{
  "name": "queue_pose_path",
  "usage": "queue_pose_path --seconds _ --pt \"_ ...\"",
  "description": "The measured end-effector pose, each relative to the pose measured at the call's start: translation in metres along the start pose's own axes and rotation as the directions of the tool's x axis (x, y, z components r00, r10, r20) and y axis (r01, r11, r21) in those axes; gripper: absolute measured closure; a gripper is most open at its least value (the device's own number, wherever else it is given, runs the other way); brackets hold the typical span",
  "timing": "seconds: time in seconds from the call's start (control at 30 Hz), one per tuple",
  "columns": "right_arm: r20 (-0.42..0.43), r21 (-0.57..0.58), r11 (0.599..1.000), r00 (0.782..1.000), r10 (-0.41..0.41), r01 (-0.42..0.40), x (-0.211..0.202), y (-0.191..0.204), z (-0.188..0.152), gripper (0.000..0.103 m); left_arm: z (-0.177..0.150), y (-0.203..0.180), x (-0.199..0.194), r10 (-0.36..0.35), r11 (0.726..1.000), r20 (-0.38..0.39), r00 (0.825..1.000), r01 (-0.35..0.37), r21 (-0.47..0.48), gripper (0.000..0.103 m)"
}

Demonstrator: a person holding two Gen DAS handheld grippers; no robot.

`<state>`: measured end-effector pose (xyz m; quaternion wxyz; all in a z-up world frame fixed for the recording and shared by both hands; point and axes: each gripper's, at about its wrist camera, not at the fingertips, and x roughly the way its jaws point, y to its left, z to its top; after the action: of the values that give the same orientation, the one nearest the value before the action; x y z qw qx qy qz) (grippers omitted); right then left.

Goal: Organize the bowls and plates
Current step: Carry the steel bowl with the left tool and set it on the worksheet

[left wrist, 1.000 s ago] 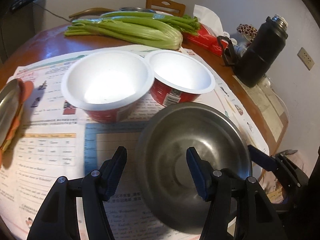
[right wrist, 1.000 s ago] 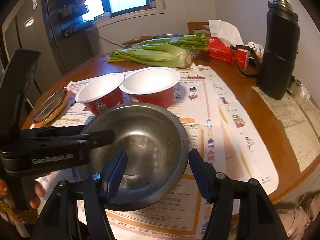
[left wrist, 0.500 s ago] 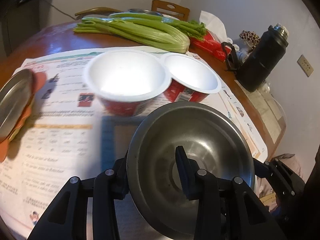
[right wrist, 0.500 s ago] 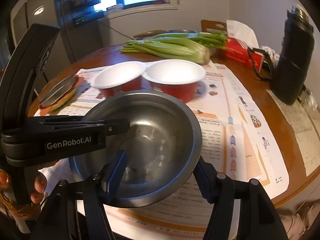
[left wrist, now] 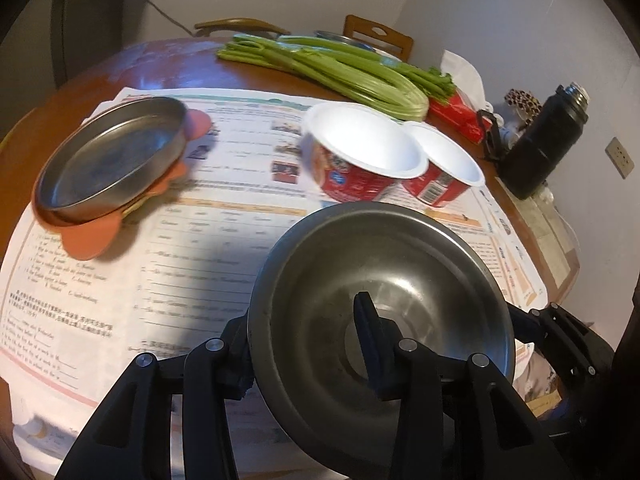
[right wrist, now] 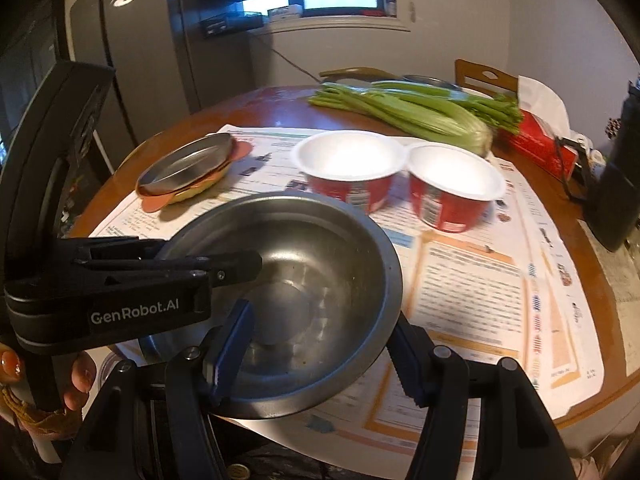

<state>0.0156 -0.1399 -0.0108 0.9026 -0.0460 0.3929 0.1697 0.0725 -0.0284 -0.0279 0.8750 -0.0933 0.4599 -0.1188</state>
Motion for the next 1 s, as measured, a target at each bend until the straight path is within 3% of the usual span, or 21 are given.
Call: queue_pose_path --seconds 0.67,1.0 --pt "-0.045 0.010 1.000 0.999 0.018 -0.017 0.024 0.004 -0.004 0.038 -0.002 0.003 0.011 0.020 1.000 0.003 1.000 -0.020 0.002 0.052" --pt "-0.035 0.041 0.999 0.999 0.025 -0.024 0.019 -0.007 -0.005 0.038 -0.003 0.001 0.010 -0.011 1.000 -0.003 1.000 0.011 0.001 0.048"
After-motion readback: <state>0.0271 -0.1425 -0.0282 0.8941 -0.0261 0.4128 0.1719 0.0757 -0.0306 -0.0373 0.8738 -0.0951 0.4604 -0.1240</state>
